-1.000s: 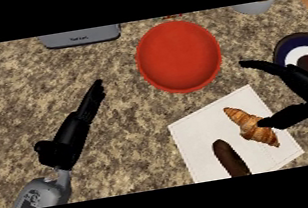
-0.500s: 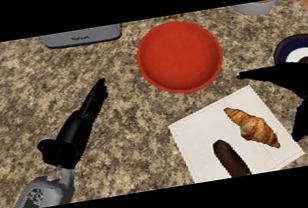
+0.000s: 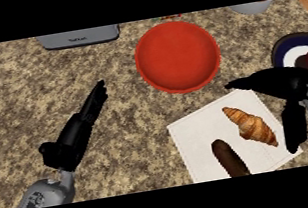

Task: Pick the croissant from the placemat and place it in the bowl

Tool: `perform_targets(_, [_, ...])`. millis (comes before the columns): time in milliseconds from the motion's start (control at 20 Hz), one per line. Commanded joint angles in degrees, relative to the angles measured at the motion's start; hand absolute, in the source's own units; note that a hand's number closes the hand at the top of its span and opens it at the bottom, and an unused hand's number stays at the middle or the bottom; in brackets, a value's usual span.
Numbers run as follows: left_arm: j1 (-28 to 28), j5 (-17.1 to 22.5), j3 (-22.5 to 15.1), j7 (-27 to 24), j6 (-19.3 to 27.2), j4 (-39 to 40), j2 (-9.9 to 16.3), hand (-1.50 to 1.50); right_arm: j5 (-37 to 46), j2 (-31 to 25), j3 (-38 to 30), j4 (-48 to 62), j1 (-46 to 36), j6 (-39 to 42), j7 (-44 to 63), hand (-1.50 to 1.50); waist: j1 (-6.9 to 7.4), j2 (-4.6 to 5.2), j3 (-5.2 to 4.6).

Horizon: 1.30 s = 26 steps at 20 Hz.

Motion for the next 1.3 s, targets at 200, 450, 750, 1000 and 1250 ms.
perform_targets(200, [1.3,-2.9,2.8,-2.5,-2.5,2.3,-2.5,0.00,3.5,7.4,-0.4,-8.7,5.9,2.5,9.0,-1.50,-0.33,0.02,0.04])
perform_targets(450, [3.4,-3.7,2.2,2.7,-3.5,-3.4,-2.6,0.00,13.6,8.0,-0.4,-9.9,10.0,-2.1,1.4,-1.50,-0.13,0.00,0.08])
perform_targets(750, [-0.3,-4.0,6.3,2.9,-5.8,-0.1,-3.6,0.00,24.7,8.3,-0.8,-6.2,12.4,-7.7,-8.6,-1.50,-0.10,0.14,0.09])
perform_targets(1000, [3.8,-3.4,6.7,4.3,-7.2,-5.2,-3.9,0.00,31.2,5.1,-1.3,-9.8,18.5,-11.2,-12.4,-1.50,-0.12,0.01,0.09])
perform_targets(1250, [5.2,-6.4,5.8,1.7,-7.6,-3.7,-6.7,0.00,35.3,10.2,-4.1,1.5,10.9,-11.5,-15.7,-1.50,0.25,0.13,0.08])
